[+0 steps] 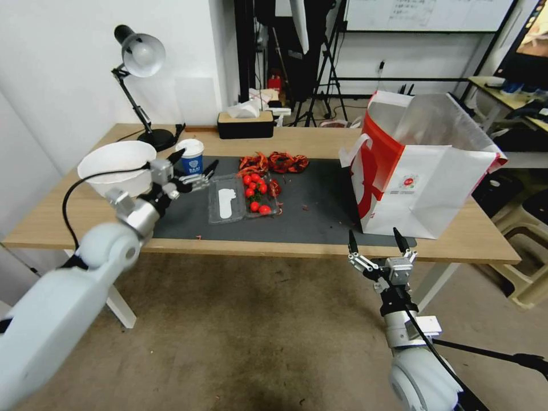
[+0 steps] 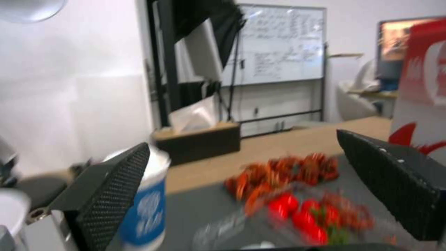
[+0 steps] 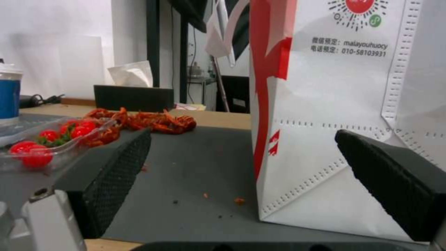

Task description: Pick up the trash from the table and place it into the takeout bag.

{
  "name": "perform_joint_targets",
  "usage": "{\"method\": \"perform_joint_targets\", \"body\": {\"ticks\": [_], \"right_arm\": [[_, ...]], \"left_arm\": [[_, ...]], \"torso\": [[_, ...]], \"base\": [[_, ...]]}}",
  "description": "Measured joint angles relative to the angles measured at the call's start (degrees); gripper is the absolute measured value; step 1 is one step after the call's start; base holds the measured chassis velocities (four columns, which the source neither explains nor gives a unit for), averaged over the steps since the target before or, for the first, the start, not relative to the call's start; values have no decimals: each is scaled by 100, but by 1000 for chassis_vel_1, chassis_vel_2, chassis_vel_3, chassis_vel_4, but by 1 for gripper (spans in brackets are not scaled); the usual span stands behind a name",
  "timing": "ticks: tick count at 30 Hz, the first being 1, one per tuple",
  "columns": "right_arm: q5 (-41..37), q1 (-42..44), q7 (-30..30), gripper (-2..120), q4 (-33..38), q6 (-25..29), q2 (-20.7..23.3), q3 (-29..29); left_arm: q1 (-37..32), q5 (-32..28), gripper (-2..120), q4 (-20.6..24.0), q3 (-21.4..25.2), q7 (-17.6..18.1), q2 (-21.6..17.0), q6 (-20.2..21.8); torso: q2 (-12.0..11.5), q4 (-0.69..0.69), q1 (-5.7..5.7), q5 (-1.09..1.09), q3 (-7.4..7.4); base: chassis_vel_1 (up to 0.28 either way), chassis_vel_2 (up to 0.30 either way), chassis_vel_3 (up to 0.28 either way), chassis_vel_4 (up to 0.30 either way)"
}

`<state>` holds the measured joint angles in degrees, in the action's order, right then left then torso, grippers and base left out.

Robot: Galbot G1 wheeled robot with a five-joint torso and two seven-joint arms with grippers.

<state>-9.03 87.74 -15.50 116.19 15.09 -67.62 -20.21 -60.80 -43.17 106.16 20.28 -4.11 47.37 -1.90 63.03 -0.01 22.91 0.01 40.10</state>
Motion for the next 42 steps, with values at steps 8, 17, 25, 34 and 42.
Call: {"method": "perform_joint_targets", "body": {"ticks": [8, 17, 25, 34, 42], "right_arm": [[1, 11, 4, 99, 19, 26, 8, 10], [3, 41, 7, 99, 11, 60, -14, 14], [3, 63, 6, 99, 10, 66, -25, 8], [4, 113, -4, 100, 5, 86, -41, -7], [20, 207, -61, 100, 3, 97, -83, -36]], "left_arm": [[-1429, 461, 100, 541, 868, 343, 457, -22], [-2031, 870, 100, 765, 1218, 569, 990, -179], [-2139, 1007, 100, 775, 1259, 610, 1111, -233], [-2391, 1298, 100, 765, 1301, 659, 1355, -450], [-2808, 1657, 100, 767, 1307, 789, 1613, -669]], "torso": [[0, 1, 0, -1, 0], [0, 0, 0, 0, 0], [0, -1, 0, 0, 0], [0, 0, 1, 0, 0], [-1, 0, 1, 0, 1]], "base": [[0, 0, 0, 0], [0, 0, 0, 0], [0, 0, 0, 0], [0, 0, 0, 0], [0, 0, 0, 0]]}}
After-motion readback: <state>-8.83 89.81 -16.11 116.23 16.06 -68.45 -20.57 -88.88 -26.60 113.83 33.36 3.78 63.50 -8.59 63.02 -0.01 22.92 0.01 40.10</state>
